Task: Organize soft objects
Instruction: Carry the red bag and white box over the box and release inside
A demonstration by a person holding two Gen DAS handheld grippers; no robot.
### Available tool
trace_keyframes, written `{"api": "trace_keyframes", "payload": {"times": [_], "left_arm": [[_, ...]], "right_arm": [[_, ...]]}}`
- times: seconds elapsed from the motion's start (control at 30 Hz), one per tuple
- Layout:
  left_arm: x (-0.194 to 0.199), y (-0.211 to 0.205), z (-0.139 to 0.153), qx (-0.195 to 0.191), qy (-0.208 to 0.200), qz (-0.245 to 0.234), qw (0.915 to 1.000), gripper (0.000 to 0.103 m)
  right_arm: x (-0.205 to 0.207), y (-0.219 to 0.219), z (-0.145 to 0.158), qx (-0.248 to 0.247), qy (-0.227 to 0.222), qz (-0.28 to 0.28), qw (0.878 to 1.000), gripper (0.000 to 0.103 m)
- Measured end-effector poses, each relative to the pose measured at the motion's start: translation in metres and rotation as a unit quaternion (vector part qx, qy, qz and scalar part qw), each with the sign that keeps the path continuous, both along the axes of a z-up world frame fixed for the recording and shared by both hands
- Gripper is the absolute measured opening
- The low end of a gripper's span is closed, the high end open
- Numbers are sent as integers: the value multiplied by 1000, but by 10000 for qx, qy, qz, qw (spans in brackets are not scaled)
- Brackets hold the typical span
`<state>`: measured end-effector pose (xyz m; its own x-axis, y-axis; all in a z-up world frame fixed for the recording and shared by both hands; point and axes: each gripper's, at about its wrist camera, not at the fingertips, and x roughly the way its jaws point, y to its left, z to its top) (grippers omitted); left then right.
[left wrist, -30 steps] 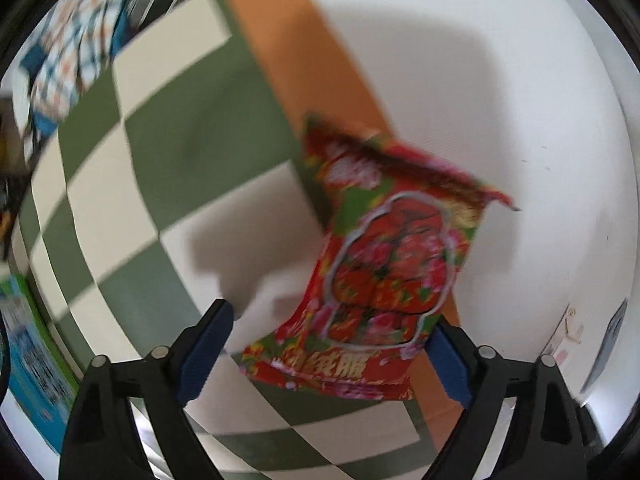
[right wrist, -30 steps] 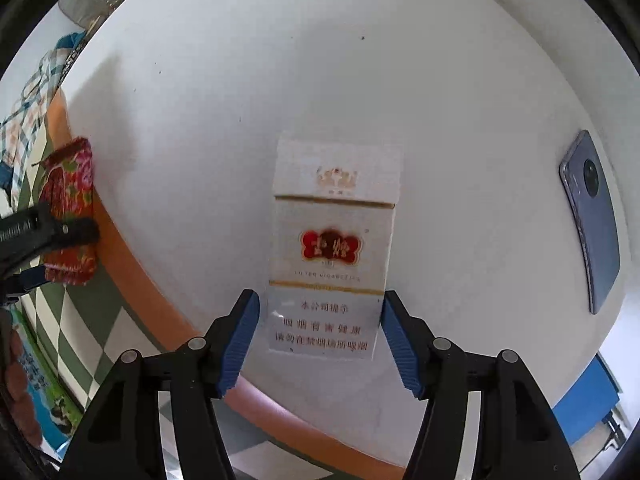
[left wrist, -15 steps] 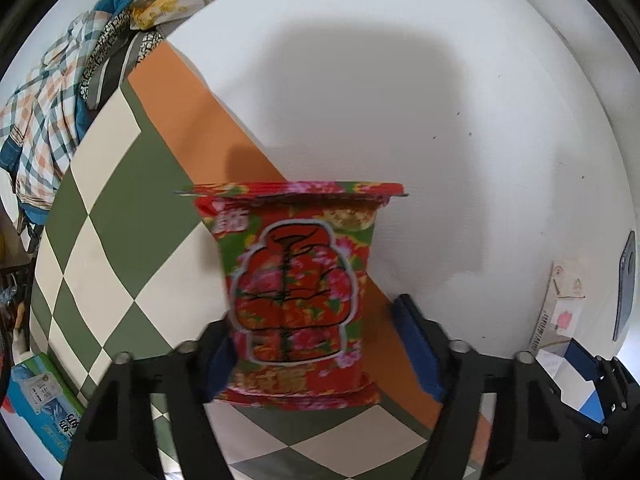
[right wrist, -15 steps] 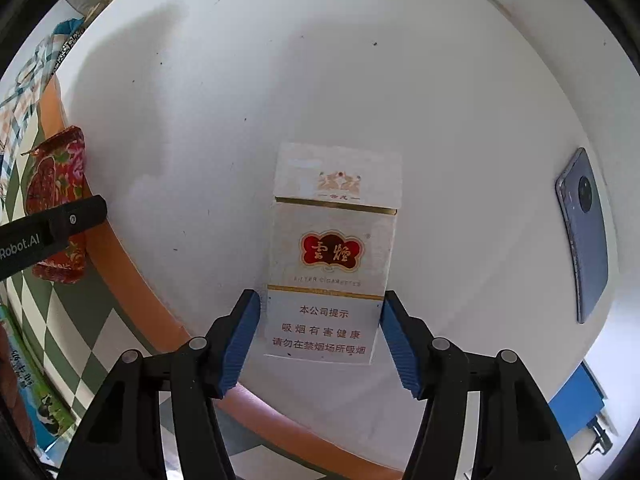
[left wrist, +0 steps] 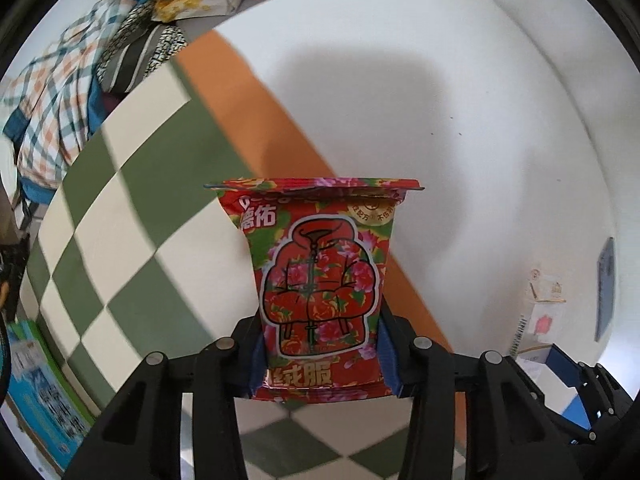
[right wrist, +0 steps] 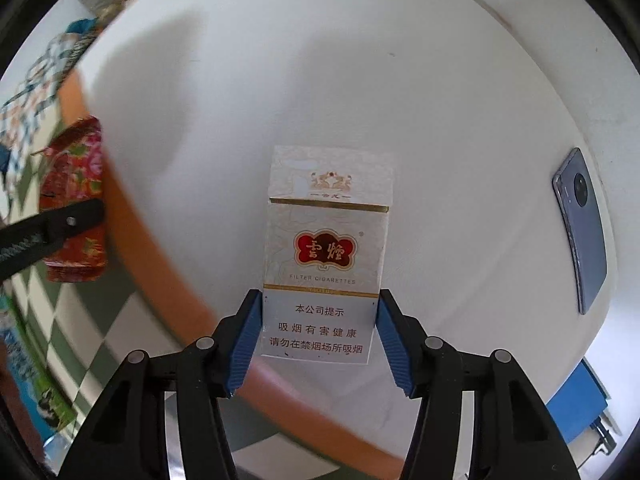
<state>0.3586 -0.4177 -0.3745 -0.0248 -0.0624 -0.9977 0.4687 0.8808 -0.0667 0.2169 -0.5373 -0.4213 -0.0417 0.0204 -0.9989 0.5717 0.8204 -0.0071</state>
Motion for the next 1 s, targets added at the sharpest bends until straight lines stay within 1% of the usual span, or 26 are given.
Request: {"api": "trace_keyframes", "payload": {"times": [0.1, 0.13, 0.2, 0.27, 0.37, 0.47, 0.57, 0.63, 0.7, 0.77, 0.87, 0.97, 1.0], "left_arm": [[-13, 27, 26, -315, -55, 164, 9994, 42], [-19, 39, 37, -430, -8, 266, 9987, 42], [-31, 65, 60, -698, -58, 421, 9967, 42], [-45, 100, 90, -987, -183, 573, 9933, 42], [-60, 157, 129, -1271, -402, 852, 9874, 42], [-69, 218, 158, -1398, -622, 1160, 9814, 42], [-86, 286, 184, -1431, -790, 1521, 9748, 42], [-95, 325, 190, -1396, -834, 1708, 9718, 42], [-101, 367, 195, -1330, -848, 1938, 9683, 42], [-104, 406, 191, -1280, -811, 2236, 9628, 42], [-102, 464, 173, -1243, -601, 2732, 9520, 42], [-95, 502, 147, -1268, -288, 3088, 9422, 42], [-93, 507, 141, -1277, -200, 3127, 9410, 42]], "right_arm": [[0, 26, 26, 65, -245, 242, 9994, 59], [0, 38, 37, 77, -353, 348, 9987, 59], [0, 60, 57, 101, -532, 559, 9970, 59], [0, 84, 80, 166, -725, 764, 9943, 59], [-2, 123, 113, 330, -969, 1046, 9892, 59], [-6, 176, 145, 566, -1172, 1375, 9819, 59], [-6, 232, 173, 840, -1333, 1753, 9718, 59], [-8, 273, 191, 1035, -1420, 2031, 9633, 59], [-8, 318, 202, 1152, -1502, 2352, 9533, 59], [-4, 360, 210, 1213, -1547, 2673, 9433, 59], [1, 418, 214, 1303, -1519, 3103, 9293, 59], [15, 466, 206, 1305, -1420, 3415, 9199, 59], [19, 481, 202, 1260, -1371, 3498, 9181, 59]]}}
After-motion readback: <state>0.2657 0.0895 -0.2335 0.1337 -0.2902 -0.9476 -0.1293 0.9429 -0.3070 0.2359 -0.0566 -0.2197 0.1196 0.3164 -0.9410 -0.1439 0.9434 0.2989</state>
